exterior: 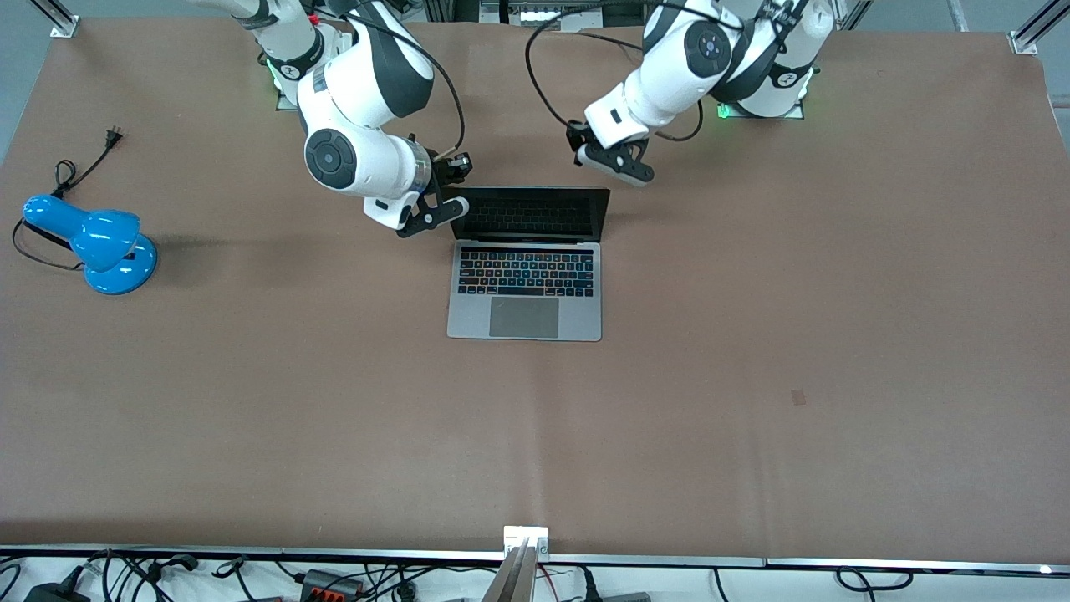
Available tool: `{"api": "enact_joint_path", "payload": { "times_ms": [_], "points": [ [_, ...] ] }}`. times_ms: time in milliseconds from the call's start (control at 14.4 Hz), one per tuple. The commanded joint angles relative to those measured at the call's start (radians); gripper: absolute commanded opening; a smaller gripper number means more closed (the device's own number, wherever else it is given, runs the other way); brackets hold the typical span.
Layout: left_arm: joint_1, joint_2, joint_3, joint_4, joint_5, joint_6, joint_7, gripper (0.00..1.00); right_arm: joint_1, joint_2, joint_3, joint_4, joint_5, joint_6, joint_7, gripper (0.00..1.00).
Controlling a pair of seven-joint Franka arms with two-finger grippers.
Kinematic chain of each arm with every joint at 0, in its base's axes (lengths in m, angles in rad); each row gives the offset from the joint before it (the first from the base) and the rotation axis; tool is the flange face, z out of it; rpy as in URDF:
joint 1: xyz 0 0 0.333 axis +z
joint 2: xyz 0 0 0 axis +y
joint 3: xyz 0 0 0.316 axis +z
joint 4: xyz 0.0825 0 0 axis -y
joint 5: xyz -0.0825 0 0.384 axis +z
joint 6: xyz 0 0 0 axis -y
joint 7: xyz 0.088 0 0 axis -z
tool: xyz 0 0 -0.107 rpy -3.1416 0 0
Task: Close laptop with both arms from behind
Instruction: 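Lower both grippers behind the laptop screen's top edge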
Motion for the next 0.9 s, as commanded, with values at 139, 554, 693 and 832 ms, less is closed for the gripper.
{"api": "enact_joint_path", "payload": {
  "times_ms": [139, 554, 693, 832],
  "points": [
    [0.065, 0.128, -0.005, 0.023, -0.012, 0.169, 0.205, 0.01, 0.016, 0.051, -0.007, 0.045, 0.016, 0.047, 0.005, 0.0],
    [0.112, 0.283, 0.0, 0.141, -0.015, 0.214, 0.313, 0.01, -0.003, 0.126, -0.015, 0.149, 0.008, 0.052, 0.005, 0.0],
    [0.112, 0.333, 0.0, 0.191, -0.015, 0.214, 0.312, 0.01, -0.004, 0.169, -0.018, 0.197, 0.007, 0.052, 0.005, 0.0],
    [0.109, 0.366, 0.023, 0.224, -0.012, 0.219, 0.313, 0.01, -0.006, 0.193, -0.032, 0.232, 0.005, 0.052, 0.005, 0.0]
  ]
}}
